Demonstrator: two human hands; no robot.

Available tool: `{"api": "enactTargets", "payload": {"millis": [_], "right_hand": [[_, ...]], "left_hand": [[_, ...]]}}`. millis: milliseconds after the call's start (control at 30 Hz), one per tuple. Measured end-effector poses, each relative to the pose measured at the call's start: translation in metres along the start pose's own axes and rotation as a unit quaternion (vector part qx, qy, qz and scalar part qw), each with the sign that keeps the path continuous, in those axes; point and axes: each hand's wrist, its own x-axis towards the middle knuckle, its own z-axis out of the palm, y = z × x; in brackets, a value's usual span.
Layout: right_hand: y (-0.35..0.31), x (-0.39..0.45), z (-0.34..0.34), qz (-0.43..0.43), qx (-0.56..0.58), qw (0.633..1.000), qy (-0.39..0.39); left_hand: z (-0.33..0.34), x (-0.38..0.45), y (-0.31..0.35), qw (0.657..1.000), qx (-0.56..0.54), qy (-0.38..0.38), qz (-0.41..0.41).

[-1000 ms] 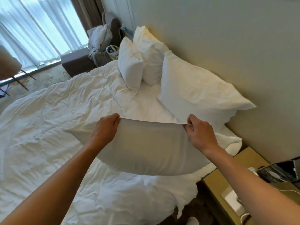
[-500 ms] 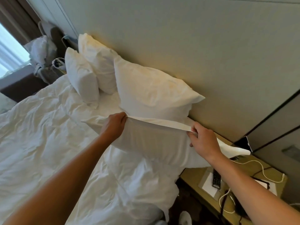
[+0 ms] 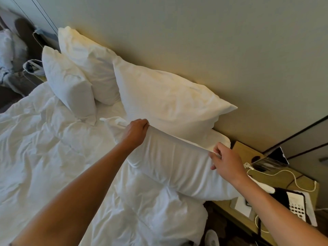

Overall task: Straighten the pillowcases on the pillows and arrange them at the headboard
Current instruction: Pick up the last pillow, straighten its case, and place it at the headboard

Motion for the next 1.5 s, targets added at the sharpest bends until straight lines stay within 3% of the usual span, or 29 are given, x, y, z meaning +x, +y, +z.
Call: {"api": "enactTargets", "payload": {"millis": [300,633,800,933,1000,1133,1333,1500], "right_hand": [[-0.033,0.034,0.05,0.045,0.01,0.999,-0.03],[-0.113,0.08,0.094,-0.012,0.053,0.996,-0.073],[-0.136,0.115,0.129,-0.011,0.074,0.996,-0.055],[-0.136,0.126,0.151,-0.024,-0.06,0.998,-0.013],[-0.136,0.122,0.161,-0.066,-0.172,0.983,0.024],[-0.143,0.112,0.182,-0.144,-0.287,0.947,0.006],[-0.148,0.122,0.229,-0.192,-0.295,0.93,-0.103],[-0.154,0.139,0.277,-0.211,-0.333,0.918,-0.052]], "left_hand": [[0.006,0.028,-0.054,0.998,-0.039,-0.038,-0.038],[-0.06,0.064,-0.136,0.998,0.028,0.02,-0.043],[-0.053,0.082,-0.161,0.993,0.036,0.041,-0.101],[-0.002,0.048,-0.163,0.975,-0.049,-0.026,-0.215],[0.025,0.022,-0.16,0.959,-0.105,-0.039,-0.261],[0.07,-0.018,-0.153,0.916,-0.205,-0.089,-0.333],[0.086,-0.037,-0.155,0.91,-0.272,-0.075,-0.303],[0.078,-0.047,-0.169,0.887,-0.357,-0.051,-0.288]]}}
